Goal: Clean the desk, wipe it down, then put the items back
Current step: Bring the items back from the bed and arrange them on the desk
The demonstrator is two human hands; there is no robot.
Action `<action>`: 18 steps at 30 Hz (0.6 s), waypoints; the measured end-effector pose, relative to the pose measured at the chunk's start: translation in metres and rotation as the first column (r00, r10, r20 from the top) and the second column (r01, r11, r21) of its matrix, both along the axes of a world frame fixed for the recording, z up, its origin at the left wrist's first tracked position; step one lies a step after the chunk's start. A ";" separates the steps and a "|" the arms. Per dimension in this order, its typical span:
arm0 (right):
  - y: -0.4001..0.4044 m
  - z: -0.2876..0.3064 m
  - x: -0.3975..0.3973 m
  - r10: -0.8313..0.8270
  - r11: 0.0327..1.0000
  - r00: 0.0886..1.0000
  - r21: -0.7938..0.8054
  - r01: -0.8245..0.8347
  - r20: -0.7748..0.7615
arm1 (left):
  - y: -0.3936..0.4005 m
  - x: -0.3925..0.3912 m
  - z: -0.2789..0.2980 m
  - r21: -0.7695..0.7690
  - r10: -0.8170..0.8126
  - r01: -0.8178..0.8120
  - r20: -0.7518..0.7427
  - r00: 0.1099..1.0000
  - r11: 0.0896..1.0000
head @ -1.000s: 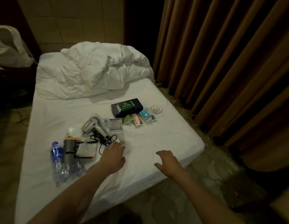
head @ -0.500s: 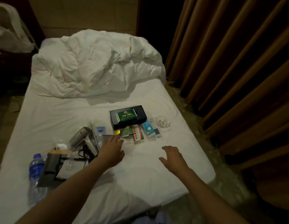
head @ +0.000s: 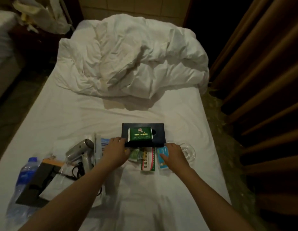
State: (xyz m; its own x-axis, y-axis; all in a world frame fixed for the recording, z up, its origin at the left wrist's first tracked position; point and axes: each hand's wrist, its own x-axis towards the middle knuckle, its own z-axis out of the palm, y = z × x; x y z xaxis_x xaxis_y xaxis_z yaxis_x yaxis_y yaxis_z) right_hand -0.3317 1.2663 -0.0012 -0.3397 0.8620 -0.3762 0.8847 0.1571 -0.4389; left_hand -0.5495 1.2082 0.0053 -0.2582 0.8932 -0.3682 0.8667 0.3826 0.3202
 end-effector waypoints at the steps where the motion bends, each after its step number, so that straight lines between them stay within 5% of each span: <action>1: 0.011 -0.009 -0.003 -0.002 1.000 1.000 -0.002 0.002 -0.003 | 0.010 -0.001 -0.008 -0.001 0.056 -0.056 0.037 0.998 0.998; 10: 0.087 -0.089 -0.024 -0.185 0.983 0.983 -0.003 0.185 -0.010 | 0.090 0.000 -0.105 -0.094 0.476 -0.468 0.264 0.839 0.879; 18: 0.126 -0.149 -0.046 -0.341 0.938 0.940 -0.064 0.340 -0.008 | 0.128 0.004 -0.160 -0.181 0.626 -0.599 0.240 0.742 0.780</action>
State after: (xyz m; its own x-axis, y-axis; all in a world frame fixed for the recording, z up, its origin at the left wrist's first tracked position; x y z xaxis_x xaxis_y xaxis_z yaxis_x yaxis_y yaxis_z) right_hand -0.3781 1.3918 -0.1506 -0.0376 0.9032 -0.4276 0.8723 -0.1791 -0.4549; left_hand -0.5459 1.3359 -0.1549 -0.6157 0.5386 -0.5752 0.3178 0.8377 0.4442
